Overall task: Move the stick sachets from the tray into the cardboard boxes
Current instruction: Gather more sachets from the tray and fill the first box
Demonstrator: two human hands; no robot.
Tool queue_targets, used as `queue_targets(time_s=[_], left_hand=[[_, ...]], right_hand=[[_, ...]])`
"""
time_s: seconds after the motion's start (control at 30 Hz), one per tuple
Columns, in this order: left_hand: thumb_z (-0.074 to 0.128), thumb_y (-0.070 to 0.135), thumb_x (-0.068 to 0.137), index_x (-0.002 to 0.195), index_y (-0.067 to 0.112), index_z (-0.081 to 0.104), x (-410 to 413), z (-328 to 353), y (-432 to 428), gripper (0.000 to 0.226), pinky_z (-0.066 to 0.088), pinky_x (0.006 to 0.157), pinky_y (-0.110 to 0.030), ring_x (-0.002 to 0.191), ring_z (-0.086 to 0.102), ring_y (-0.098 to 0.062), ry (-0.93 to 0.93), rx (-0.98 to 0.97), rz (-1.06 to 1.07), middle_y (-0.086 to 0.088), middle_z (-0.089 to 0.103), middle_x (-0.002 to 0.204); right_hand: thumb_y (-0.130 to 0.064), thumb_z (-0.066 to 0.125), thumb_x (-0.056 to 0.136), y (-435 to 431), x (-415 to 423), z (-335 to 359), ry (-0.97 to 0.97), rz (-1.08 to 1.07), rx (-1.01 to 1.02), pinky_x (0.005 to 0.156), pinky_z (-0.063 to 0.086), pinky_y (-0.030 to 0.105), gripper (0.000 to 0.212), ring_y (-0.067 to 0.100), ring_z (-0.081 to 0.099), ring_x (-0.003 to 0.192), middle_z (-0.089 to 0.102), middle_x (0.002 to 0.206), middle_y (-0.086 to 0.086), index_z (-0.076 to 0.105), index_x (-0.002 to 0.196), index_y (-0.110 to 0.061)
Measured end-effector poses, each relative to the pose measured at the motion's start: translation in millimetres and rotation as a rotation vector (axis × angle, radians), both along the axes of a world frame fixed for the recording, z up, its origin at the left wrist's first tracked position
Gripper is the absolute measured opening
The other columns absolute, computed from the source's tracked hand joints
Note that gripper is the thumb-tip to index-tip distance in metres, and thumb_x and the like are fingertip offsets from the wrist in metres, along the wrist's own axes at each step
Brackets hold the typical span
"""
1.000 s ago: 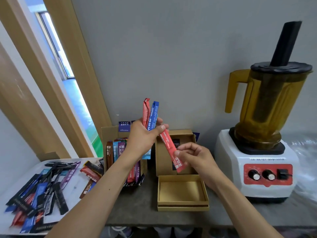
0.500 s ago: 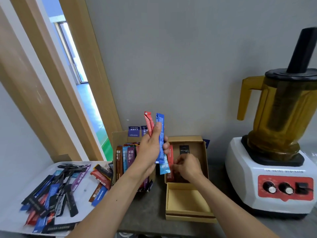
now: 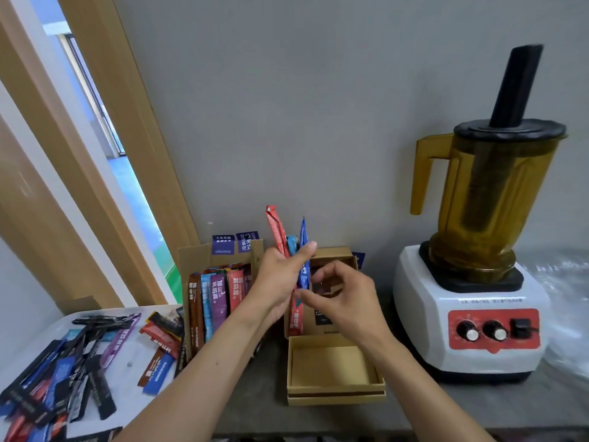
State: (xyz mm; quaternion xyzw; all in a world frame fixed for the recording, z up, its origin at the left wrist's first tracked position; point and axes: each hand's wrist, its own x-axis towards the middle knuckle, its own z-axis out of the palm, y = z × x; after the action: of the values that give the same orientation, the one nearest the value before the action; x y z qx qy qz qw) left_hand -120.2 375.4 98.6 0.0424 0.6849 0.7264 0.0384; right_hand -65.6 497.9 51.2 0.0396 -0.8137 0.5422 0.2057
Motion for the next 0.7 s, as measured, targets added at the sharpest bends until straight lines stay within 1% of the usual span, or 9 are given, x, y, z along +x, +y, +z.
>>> queue_targets(time_s=[0.03, 0.1, 0.13, 0.2, 0.27, 0.33, 0.43, 0.6, 0.7], left_hand=[[0.078, 0.027, 0.092, 0.107, 0.0, 0.074, 0.4, -0.4, 2.8, 0.031, 0.062, 0.092, -0.048, 0.092, 0.075, -0.029, -0.011, -0.009, -0.015, -0.015, 0.075, 0.09], [0.083, 0.024, 0.088, 0.098, 0.007, 0.074, 0.7, 0.0, 5.0, 0.022, 0.063, 0.091, -0.046, 0.087, 0.076, -0.024, -0.018, 0.0, -0.043, -0.004, 0.075, 0.079], [0.084, 0.023, 0.086, 0.093, 0.009, 0.073, -0.1, 0.7, 4.8, 0.019, 0.063, 0.091, -0.045, 0.084, 0.075, -0.022, -0.013, 0.001, -0.05, 0.0, 0.075, 0.075], [0.084, 0.024, 0.086, 0.089, 0.011, 0.073, -2.8, 1.6, 3.1, 0.018, 0.062, 0.09, -0.045, 0.085, 0.075, -0.023, 0.011, 0.001, -0.047, -0.003, 0.076, 0.079], [0.083, 0.024, 0.087, 0.087, 0.011, 0.071, -7.6, 1.9, 0.2, 0.018, 0.063, 0.079, -0.038, 0.081, 0.075, -0.019, 0.052, -0.008, -0.015, -0.003, 0.077, 0.08], [0.083, 0.021, 0.089, 0.09, 0.012, 0.065, -11.5, 3.4, -2.6, 0.02, 0.055, 0.062, -0.022, 0.064, 0.068, -0.005, 0.097, -0.035, 0.044, 0.003, 0.072, 0.074], [0.081, 0.018, 0.091, 0.097, 0.009, 0.063, -14.2, 4.6, -3.1, 0.021, 0.049, 0.052, -0.014, 0.053, 0.063, 0.002, 0.121, -0.095, 0.082, 0.003, 0.069, 0.078], [0.079, 0.018, 0.092, 0.092, 0.013, 0.063, -15.7, 2.6, -3.1, 0.017, 0.052, 0.056, -0.019, 0.057, 0.066, -0.002, 0.116, -0.119, 0.067, 0.007, 0.07, 0.073], [0.077, 0.024, 0.095, 0.091, 0.014, 0.064, -15.5, 4.8, -4.0, 0.016, 0.053, 0.066, -0.027, 0.06, 0.061, -0.003, 0.104, -0.085, 0.08, 0.006, 0.066, 0.068]], right_hand=[[-0.034, 0.089, 0.079, -0.2, -0.6, -1.6, 0.006, -0.02, 0.022, 0.073, 0.057, 0.016, 0.027, 0.0, 0.067, 0.086, 0.069, 0.088, -0.013, 0.065, 0.091, -0.033], [-0.023, 0.087, 0.083, 2.9, -1.8, -3.6, 0.0, -0.036, 0.006, 0.07, 0.056, 0.014, 0.025, -0.002, 0.067, 0.086, 0.069, 0.089, -0.011, 0.065, 0.092, -0.03], [-0.017, 0.086, 0.084, 6.5, -1.9, -4.3, -0.015, -0.029, -0.036, 0.069, 0.057, 0.015, 0.024, -0.001, 0.068, 0.085, 0.07, 0.09, -0.009, 0.066, 0.094, -0.026], [-0.009, 0.082, 0.086, 17.0, -2.4, -6.8, -0.064, 0.031, -0.175, 0.071, 0.06, 0.02, 0.022, 0.004, 0.071, 0.087, 0.073, 0.093, -0.004, 0.067, 0.099, -0.02], [-0.009, 0.078, 0.091, 26.2, -1.5, -9.2, -0.135, 0.125, -0.288, 0.075, 0.063, 0.026, 0.021, 0.01, 0.076, 0.097, 0.077, 0.097, 0.001, 0.067, 0.107, -0.017], [-0.012, 0.076, 0.093, 31.9, -1.2, -13.4, -0.199, 0.192, -0.33, 0.074, 0.064, 0.027, 0.022, 0.011, 0.076, 0.103, 0.08, 0.099, -0.001, 0.067, 0.112, -0.017], [-0.014, 0.075, 0.094, 36.6, -2.5, -18.1, -0.21, 0.244, -0.341, 0.073, 0.063, 0.025, 0.023, 0.009, 0.075, 0.105, 0.08, 0.101, -0.004, 0.067, 0.115, -0.017], [-0.029, 0.075, 0.092, 36.3, -7.7, -19.2, -0.191, 0.248, -0.34, 0.064, 0.057, 0.017, 0.023, 0.008, 0.075, 0.105, 0.079, 0.102, -0.004, 0.07, 0.111, -0.018], [-0.033, 0.076, 0.093, 38.0, -16.2, -29.5, -0.188, 0.164, -0.202, 0.067, 0.059, 0.021, 0.015, 0.005, 0.074, 0.099, 0.078, 0.1, -0.006, 0.072, 0.103, -0.024]])
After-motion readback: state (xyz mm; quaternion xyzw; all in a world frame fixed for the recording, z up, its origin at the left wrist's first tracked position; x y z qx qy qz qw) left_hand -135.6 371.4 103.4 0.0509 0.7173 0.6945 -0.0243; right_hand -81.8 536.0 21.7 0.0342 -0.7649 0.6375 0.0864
